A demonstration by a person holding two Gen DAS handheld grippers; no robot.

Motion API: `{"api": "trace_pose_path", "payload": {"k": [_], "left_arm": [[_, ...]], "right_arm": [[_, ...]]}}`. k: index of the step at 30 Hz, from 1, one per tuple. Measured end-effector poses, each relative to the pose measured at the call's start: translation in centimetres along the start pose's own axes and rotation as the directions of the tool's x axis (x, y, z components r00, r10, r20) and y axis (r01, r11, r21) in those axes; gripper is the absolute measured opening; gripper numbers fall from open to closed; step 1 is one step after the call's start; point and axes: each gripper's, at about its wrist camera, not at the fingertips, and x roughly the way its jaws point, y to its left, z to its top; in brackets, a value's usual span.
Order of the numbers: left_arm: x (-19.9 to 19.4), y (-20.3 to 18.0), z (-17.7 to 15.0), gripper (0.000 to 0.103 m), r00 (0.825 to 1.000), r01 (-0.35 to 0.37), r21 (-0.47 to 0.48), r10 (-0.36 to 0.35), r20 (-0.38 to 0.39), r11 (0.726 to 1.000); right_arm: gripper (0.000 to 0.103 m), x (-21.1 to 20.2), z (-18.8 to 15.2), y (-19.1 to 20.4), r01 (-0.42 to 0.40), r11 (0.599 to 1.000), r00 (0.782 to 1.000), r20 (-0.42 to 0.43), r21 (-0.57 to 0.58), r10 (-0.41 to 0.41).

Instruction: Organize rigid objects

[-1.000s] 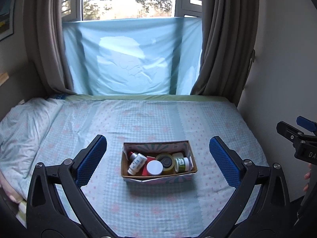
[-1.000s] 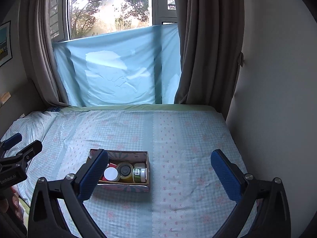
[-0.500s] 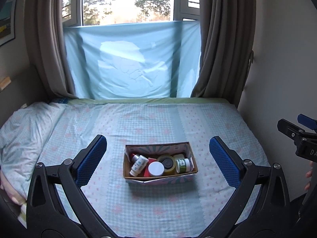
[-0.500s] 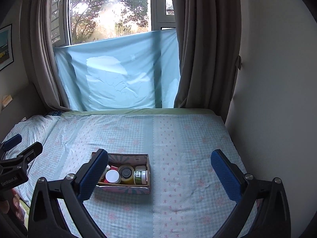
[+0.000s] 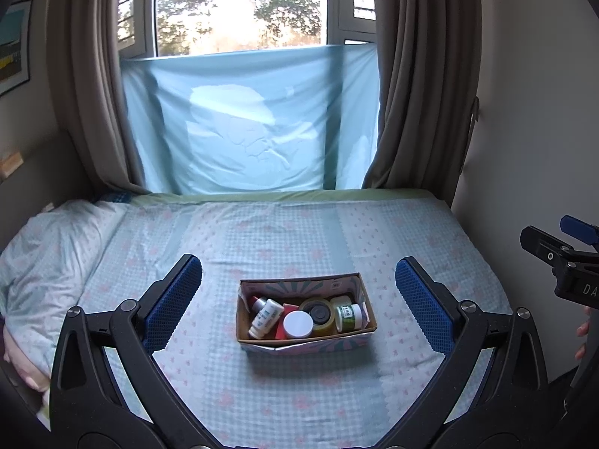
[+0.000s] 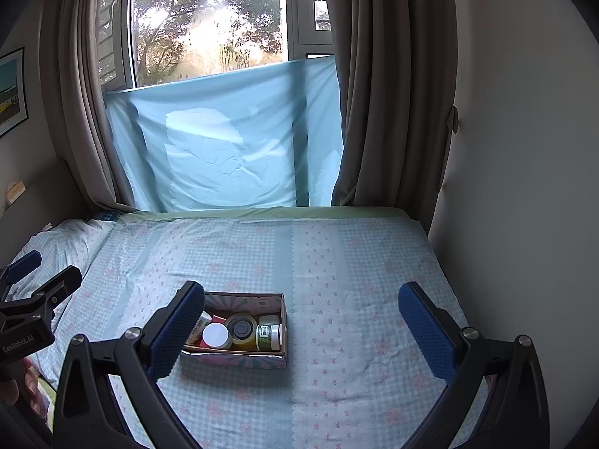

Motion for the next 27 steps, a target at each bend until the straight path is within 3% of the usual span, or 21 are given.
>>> {"api": "trace_pose_path", "payload": {"k": [27], "left_arm": [[0.45,0.19,0.41,0.103,1.0,0.007,0.011,-0.007,0.007,1.0]], "right_arm": [[0.103,0.49,0.58,-0.22,0.003,1.0,1.0,0.003,0.005,-0.003]]}}
